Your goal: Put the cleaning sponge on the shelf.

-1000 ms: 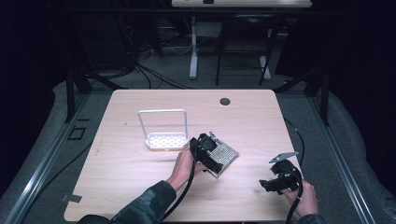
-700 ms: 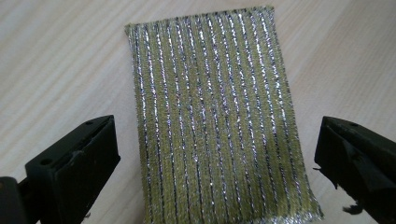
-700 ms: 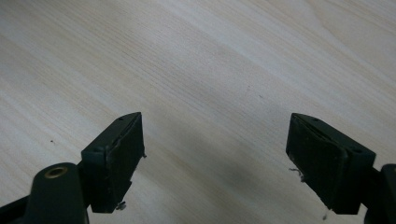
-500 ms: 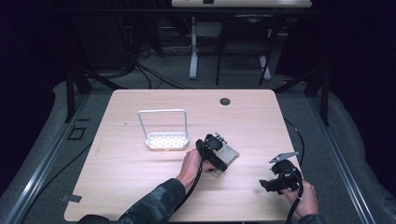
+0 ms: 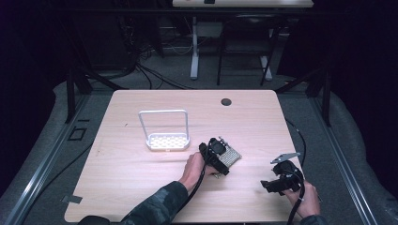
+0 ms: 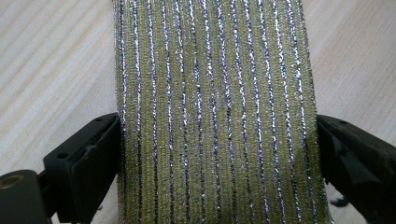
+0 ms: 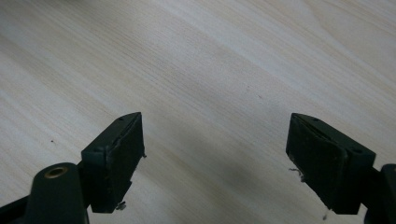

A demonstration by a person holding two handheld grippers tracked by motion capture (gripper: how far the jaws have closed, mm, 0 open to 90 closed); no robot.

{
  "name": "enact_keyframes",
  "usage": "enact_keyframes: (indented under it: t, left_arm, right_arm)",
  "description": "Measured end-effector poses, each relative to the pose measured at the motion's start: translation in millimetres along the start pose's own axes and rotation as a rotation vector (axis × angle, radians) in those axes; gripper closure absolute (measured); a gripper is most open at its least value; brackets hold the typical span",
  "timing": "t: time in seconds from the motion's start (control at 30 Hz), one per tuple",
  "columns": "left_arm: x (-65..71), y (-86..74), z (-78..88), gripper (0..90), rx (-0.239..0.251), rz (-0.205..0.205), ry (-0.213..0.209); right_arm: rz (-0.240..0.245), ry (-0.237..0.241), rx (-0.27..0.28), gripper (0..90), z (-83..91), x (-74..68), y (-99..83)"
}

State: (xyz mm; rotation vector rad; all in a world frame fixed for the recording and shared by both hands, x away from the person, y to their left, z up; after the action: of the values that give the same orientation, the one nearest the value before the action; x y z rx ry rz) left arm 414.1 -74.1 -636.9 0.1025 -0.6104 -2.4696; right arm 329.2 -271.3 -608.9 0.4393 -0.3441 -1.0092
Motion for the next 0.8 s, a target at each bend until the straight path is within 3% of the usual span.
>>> enact_keyframes:
  t: [0.5,0.73,0.8]
  left_arm:
    - [3.4,-2.1,4.7,15.7,0.014,0.027,0.005]
    - [2.4,-2.8,8.7,27.8,0.028,0.017,0.009]
    - [1.5,-2.3,10.7,38.9,0.048,0.020,0.004]
  right_arm:
    - [0.001,-0.001,-0.007,19.0,0.8,0.0,-0.4]
    - [0.005,0.001,-0.008,19.2,0.7,-0.7,-0.5]
    - [0.005,0.000,-0.008,19.2,0.6,-0.4,-0.5]
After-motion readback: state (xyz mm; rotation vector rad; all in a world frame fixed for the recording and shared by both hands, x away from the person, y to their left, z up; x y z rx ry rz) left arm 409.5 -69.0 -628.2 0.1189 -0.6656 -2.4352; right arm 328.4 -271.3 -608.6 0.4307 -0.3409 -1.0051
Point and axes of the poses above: each handheld gripper's, and its own axes: z roughly backward along the jaws, y roughly out of its top, x roughly to its right, the point moved 8 cm from there along -z, roughly forward along the jaws, and after that the axes turned 4 degrees about -y, right-handed, at the moved point
